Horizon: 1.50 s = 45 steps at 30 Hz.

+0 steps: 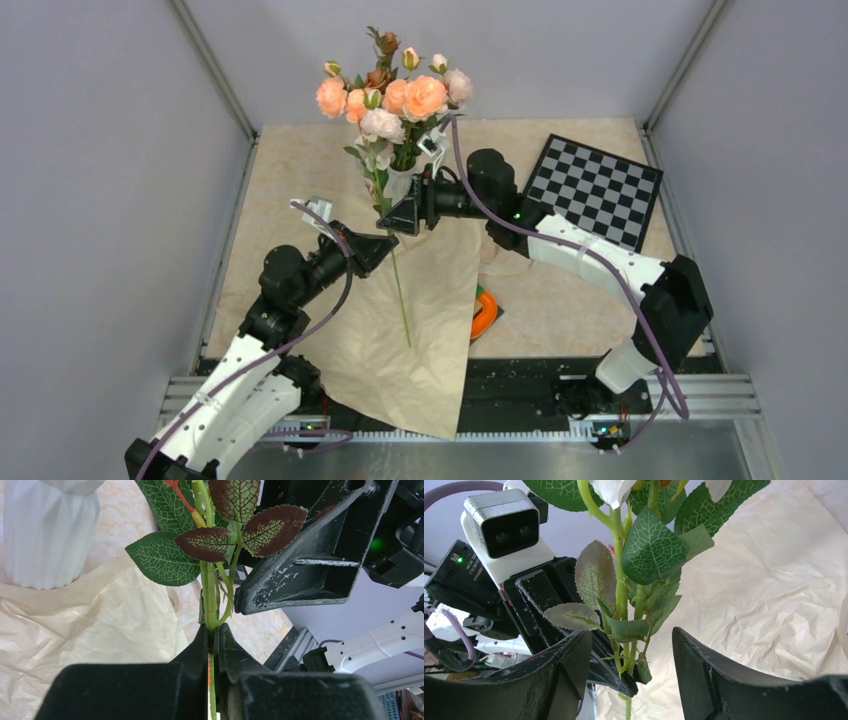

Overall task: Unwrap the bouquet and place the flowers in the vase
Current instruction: Pick up the fake flower from the wrapping paper.

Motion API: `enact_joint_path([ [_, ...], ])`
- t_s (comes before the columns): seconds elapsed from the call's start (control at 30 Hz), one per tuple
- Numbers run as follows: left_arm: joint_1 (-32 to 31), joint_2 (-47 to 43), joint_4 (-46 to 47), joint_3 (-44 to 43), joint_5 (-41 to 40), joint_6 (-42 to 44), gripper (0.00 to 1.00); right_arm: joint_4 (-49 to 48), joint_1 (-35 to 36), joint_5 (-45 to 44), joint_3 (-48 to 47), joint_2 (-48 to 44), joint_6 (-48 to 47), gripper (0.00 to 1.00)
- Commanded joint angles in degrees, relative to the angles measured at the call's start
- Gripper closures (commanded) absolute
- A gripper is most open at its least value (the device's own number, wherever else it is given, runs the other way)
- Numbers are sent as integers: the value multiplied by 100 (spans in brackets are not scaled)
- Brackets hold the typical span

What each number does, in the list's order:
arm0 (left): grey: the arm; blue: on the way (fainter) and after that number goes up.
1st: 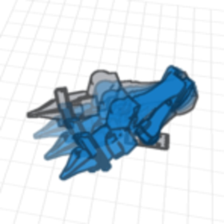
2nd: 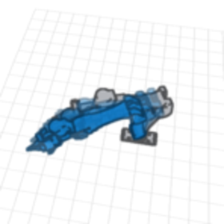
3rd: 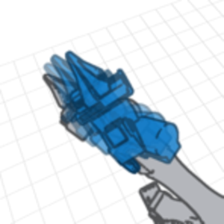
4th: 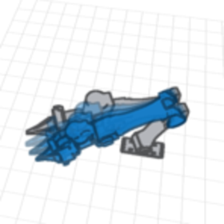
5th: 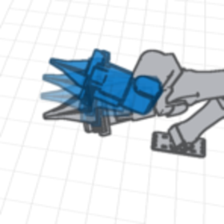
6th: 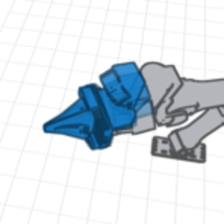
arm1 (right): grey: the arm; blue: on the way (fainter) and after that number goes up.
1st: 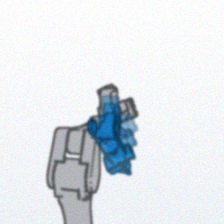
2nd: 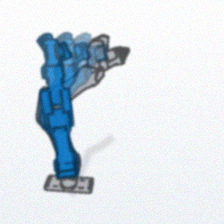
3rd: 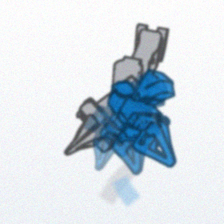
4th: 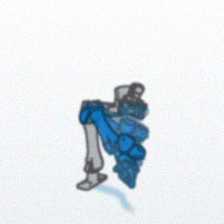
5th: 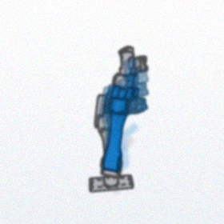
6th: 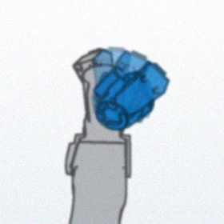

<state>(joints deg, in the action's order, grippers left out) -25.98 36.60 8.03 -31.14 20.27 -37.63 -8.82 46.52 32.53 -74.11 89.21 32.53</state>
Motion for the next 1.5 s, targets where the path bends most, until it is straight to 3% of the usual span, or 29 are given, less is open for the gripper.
enact_joint_path([
  [0.0,-28,-35,464,-154,182,-23,100,-182,74,96,-324,78,47,40],
  [0.27,-55,117,572,-200,354,-76,100,-101,104,68,-395,127,-5,59],
  [0.47,-59,275,534,-243,390,-86,100,-82,112,96,-455,99,-28,93],
  [0.53,-65,304,446,-269,314,-63,100,-60,117,83,-456,76,-56,100],
  [0.6,-65,340,302,-322,238,-31,97,-35,125,50,-450,35,-107,100],
  [0.73,-65,486,182,-383,203,-8,78,35,149,-145,-388,-119,-270,100],
  [0.83,-65,591,125,-447,240,28,48,188,199,-335,-360,-289,-534,100],
  [0.9,-65,612,-47,-512,196,125,20,270,215,-442,-347,-403,-682,100],
  [0.97,-63,590,-174,-549,175,248,2,348,233,-556,-327,-528,-826,100],
  [1.1,-63,485,-309,-529,227,507,1,532,252,-636,-370,-740,-1095,100],
  [1.33,45,542,-1824,-1287,268,1354,1,1137,285,-821,-766,-1091,-1489,100],
  [1.47,523,912,-2720,-1919,55,1753,1,1382,348,-1189,-1124,-1346,-1765,100],
])
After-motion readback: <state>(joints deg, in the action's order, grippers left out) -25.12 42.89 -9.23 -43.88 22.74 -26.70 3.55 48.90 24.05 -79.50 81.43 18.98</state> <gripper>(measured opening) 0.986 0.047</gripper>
